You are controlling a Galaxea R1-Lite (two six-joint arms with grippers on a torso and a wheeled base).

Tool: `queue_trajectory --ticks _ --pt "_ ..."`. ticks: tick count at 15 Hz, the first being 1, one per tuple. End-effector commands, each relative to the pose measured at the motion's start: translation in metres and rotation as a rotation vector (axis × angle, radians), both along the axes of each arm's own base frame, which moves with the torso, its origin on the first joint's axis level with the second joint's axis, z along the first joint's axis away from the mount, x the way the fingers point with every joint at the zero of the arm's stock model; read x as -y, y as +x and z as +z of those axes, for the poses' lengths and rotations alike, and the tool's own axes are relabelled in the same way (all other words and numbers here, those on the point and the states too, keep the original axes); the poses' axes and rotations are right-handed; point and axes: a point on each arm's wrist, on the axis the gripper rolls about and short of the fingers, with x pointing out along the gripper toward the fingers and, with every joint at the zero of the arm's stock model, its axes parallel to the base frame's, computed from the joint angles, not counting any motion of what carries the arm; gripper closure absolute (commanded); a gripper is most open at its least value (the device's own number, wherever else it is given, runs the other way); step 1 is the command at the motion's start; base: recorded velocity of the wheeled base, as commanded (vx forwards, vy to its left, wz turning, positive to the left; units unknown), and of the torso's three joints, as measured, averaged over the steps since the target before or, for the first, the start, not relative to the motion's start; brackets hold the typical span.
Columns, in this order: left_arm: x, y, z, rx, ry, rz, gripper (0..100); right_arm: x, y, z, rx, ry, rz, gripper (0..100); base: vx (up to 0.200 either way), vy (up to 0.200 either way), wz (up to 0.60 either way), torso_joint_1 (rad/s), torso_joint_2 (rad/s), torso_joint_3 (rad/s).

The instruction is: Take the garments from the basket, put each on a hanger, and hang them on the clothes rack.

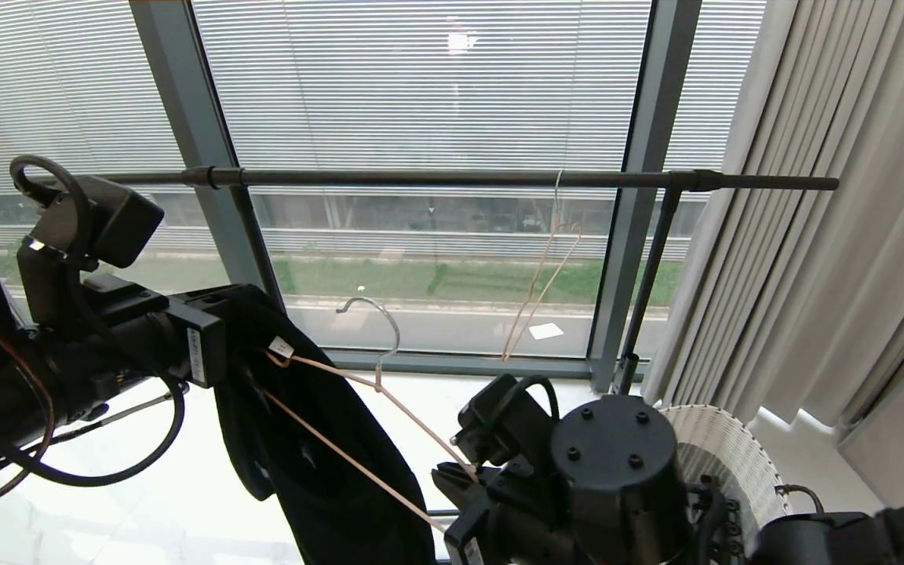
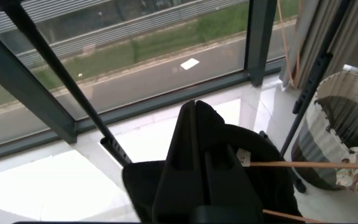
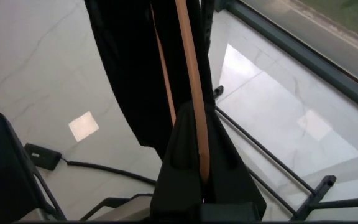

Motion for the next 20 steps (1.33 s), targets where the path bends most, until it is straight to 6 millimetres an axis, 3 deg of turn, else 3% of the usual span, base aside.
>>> queue_trajectory --ticks 1,4,9,13,20 --pt "-0.002 0.019 0.003 -0.004 0.005 0.022 100 0.028 -0.014 0.019 0.020 0.037 0.010 100 0.000 0.000 0.00 0.000 0.00 0.000" --pt "0.001 0.029 0.010 0.016 0.004 0.019 100 0.037 -0.027 0.024 0.023 0.045 0.040 100 0.000 0.000 0.00 0.000 0.00 0.000" --pt "0.002 0.028 0.011 0.017 0.001 0.010 100 0.028 -0.025 0.024 0.004 0.061 0.113 100 0.000 0.000 0.00 0.000 0.00 0.000" --pt "0.008 0.023 0.015 0.033 -0.006 -0.017 100 -0.002 -0.014 0.015 -0.003 0.054 0.123 100 0.000 0.000 0.00 0.000 0.00 0.000" --pt "0.013 0.008 0.025 0.070 -0.043 -0.052 100 -0.061 0.026 -0.001 0.001 0.090 0.071 100 0.000 0.000 0.00 0.000 0.00 0.000"
